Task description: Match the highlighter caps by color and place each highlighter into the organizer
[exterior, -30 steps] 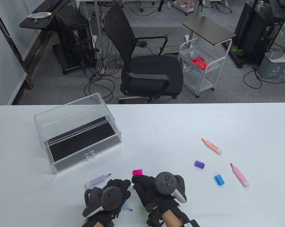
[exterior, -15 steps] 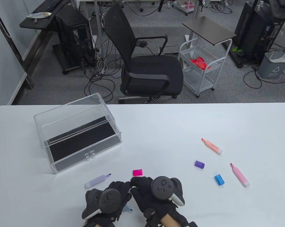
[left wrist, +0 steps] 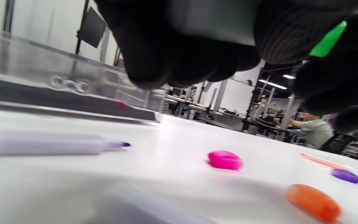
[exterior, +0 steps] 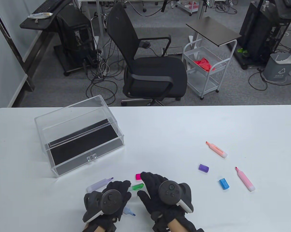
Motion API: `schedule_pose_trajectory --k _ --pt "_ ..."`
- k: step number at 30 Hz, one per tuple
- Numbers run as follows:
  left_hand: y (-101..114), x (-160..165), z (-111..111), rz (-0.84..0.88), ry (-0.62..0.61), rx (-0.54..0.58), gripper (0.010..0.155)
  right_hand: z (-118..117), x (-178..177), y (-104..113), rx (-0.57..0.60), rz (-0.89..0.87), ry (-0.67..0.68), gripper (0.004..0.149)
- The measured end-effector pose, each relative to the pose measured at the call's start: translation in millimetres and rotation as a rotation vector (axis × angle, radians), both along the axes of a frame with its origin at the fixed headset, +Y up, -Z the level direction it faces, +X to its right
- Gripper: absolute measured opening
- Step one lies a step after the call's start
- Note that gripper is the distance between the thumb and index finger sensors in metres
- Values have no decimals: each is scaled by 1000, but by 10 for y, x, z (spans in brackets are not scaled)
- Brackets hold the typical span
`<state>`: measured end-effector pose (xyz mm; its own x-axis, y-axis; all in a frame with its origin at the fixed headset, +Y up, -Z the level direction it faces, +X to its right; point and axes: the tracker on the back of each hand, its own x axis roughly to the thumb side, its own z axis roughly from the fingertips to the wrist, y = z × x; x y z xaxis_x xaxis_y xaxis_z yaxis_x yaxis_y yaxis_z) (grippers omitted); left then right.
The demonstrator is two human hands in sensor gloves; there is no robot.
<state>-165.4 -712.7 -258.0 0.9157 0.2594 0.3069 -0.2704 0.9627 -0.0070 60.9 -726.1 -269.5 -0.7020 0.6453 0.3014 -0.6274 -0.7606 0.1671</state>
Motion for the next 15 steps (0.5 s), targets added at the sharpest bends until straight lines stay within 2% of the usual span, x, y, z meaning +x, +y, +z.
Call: schedule_pose_trajectory --k 5,10,15 --pt "122 -207 -231 -15 65 37 62 63 -86 101 48 78 -28 70" --pt "388 -528 -588 -114 170 68 62 94 -109 133 69 217 -85 68" --pt "486 -840 -986 -151 273 0 63 55 -3 91 30 226 -139 69"
